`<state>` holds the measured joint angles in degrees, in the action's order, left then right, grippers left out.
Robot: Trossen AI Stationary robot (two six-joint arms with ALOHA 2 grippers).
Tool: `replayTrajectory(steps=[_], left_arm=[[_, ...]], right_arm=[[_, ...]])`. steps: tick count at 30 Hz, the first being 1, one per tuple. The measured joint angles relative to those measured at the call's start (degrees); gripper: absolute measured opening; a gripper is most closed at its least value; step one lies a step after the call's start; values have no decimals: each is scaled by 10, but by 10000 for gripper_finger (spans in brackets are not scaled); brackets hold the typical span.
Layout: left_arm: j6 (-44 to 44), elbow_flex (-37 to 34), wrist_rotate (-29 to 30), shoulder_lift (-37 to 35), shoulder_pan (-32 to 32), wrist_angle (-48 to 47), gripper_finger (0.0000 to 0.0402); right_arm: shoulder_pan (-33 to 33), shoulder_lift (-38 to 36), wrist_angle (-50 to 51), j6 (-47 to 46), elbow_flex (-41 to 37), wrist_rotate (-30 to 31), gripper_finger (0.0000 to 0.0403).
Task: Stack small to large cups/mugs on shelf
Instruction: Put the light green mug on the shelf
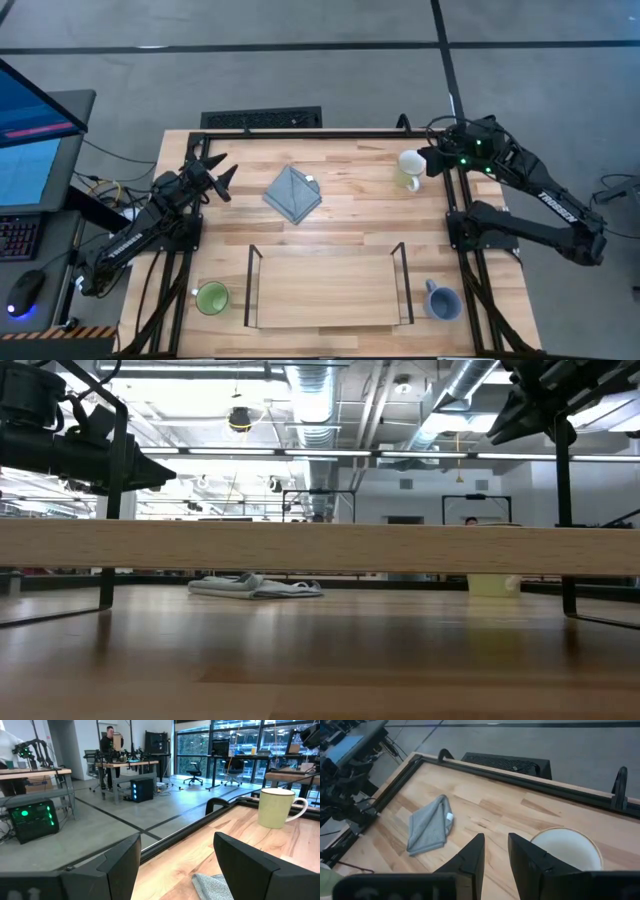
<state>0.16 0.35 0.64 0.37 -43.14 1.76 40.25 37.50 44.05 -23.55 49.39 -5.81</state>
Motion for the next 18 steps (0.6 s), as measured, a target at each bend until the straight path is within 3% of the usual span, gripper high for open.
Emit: replayTrajectory(steps=[5,13,18], left_arm=[[0,0,0,0,0,0,243],[0,0,0,0,0,0,243],[0,0,0,0,0,0,243]], right_arm=[[0,0,-4,0,0,3,149],[0,0,-4,12,0,3,257],[0,0,-4,-19,0,1,292]])
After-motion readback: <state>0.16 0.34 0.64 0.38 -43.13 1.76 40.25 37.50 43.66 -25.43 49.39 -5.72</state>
